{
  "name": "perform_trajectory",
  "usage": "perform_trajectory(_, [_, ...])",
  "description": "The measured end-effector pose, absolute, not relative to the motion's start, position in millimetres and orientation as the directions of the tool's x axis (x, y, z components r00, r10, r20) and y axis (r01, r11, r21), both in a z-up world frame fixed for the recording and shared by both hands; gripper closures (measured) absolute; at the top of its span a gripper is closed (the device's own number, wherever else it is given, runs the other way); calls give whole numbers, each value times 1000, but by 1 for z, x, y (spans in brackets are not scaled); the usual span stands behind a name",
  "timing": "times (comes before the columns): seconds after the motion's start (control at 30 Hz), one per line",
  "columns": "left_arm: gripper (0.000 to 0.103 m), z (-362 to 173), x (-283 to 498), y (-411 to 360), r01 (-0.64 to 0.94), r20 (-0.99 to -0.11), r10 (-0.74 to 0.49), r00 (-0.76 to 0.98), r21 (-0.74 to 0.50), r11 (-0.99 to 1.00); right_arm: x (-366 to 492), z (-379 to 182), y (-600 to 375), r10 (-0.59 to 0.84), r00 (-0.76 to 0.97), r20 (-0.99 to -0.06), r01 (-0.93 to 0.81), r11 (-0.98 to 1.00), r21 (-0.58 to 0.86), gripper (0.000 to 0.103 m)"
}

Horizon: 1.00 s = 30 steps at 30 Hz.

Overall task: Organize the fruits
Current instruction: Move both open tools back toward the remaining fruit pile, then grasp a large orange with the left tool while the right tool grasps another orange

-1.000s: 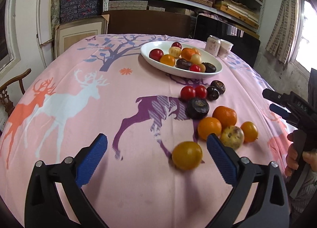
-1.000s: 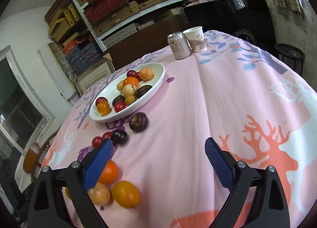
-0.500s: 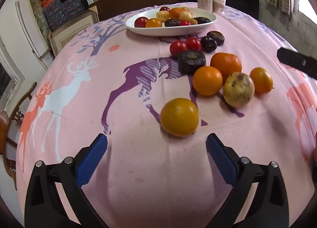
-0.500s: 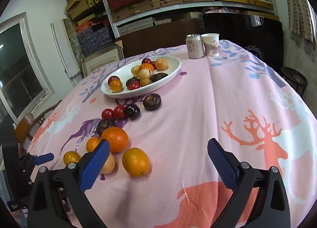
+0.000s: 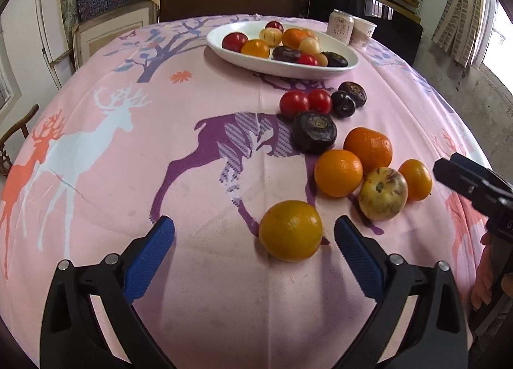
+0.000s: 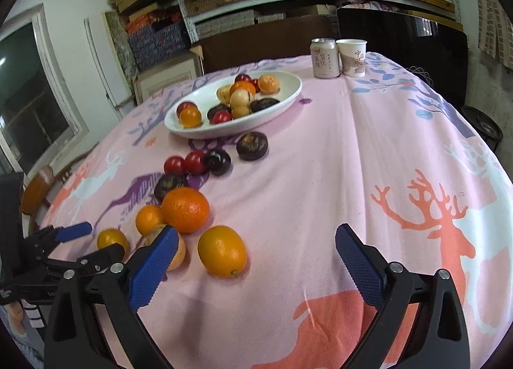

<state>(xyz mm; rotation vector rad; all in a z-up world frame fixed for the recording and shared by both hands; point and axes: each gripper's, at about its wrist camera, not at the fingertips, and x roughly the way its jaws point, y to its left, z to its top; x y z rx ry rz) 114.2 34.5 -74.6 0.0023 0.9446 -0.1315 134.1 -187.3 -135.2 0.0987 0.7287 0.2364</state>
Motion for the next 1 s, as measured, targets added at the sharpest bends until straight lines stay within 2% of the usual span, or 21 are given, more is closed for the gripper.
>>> perform_trajectory(0.03, [24, -76, 116, 35, 116, -816, -118, 566, -63, 991, 135, -136, -183, 237, 713, -660, -185, 971, 148, 12])
perform_trajectory(0.07, [28, -78, 117, 35, 121, -819, -127, 560, -71, 990, 135, -137, -179, 225, 710, -667, -189, 974, 127, 17])
perform_trajectory(0.2, [32, -78, 116, 32, 130, -815, -131, 564, -69, 989, 133, -137, -170, 188, 710, -679, -196, 978, 66, 26])
perform_trajectory(0.5, [30, -78, 117, 34, 136, -815, -152, 560, -90, 987, 135, -142, -153, 193, 675, -712, -257, 966, 18, 32])
perform_trajectory(0.6, [27, -78, 117, 32, 142, -817, -146, 557, -79, 987, 135, -144, -146, 201, 659, -725, -290, 957, 3, 48])
perform_trajectory(0.67, [27, -79, 117, 32, 142, -818, -145, 557, -78, 987, 136, -145, -141, 205, 647, -735, -308, 951, -6, 65])
perform_trajectory(0.7, [27, -79, 118, 31, 143, -818, -144, 557, -77, 987, 136, -146, -138, 208, 639, -740, -318, 948, -8, 68])
perform_trajectory(0.8, [28, -78, 117, 32, 143, -816, -144, 560, -76, 987, 135, -146, -139, 208, 640, -740, -318, 948, -9, 68])
perform_trajectory(0.9, [46, -77, 116, 33, 151, -805, -175, 567, -107, 983, 135, -147, -141, 223, 635, -740, -318, 948, 13, 68])
perform_trajectory(1.0, [57, -76, 115, 29, 180, -799, -205, 565, -124, 976, 138, -148, -143, 241, 620, -747, -325, 945, 36, 68])
